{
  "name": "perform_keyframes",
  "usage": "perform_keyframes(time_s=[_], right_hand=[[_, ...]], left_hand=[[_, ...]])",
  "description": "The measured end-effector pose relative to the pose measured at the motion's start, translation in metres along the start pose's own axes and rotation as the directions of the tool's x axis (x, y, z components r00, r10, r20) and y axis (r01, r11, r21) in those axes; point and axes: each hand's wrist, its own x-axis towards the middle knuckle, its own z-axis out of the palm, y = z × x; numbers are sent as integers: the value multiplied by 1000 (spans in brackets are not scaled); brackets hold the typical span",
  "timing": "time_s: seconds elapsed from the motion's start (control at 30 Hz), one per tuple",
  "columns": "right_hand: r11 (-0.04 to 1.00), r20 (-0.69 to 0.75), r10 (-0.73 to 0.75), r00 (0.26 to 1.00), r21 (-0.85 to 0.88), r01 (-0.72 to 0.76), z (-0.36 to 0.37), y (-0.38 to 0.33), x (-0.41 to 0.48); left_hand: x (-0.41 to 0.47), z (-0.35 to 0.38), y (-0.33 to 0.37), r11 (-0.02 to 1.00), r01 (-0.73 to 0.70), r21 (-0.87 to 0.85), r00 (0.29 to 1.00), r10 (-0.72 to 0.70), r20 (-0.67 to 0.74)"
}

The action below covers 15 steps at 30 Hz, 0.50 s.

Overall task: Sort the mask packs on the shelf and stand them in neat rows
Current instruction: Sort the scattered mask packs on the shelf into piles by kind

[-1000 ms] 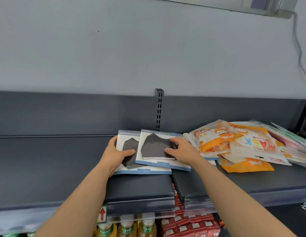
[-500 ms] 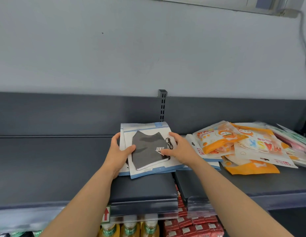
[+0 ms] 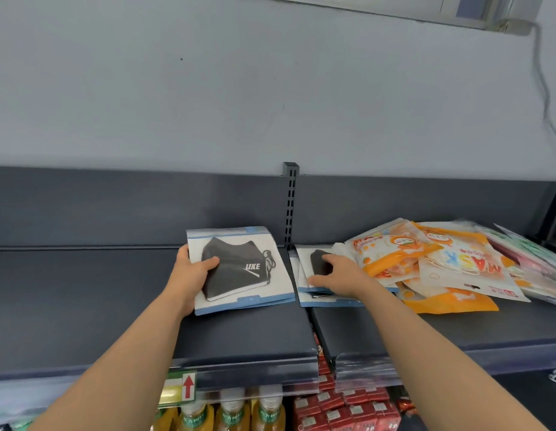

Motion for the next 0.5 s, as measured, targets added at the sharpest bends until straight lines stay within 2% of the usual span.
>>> perform_keyframes(time_s=[0.17,0.3,0.4,0.5], right_hand=[[997,31,30,999,-66,-28,6,-2,2],[1000,-5,21,1000,22,-21,5,-8,6],[999,-141,-14,990,50,21,2,-16,5],[996,-344,-54,937,51,76,1,-26,4]], left_hand=[[-1,-6,1,1000,20,-8,1000,-20,5],[-4,-5,-1,999,18,-39,1000,-17,20],[-6,-4,-1,999,-1,-36,999,3,39],[-7,-2,-3,999,-29,-23,998,30,47]])
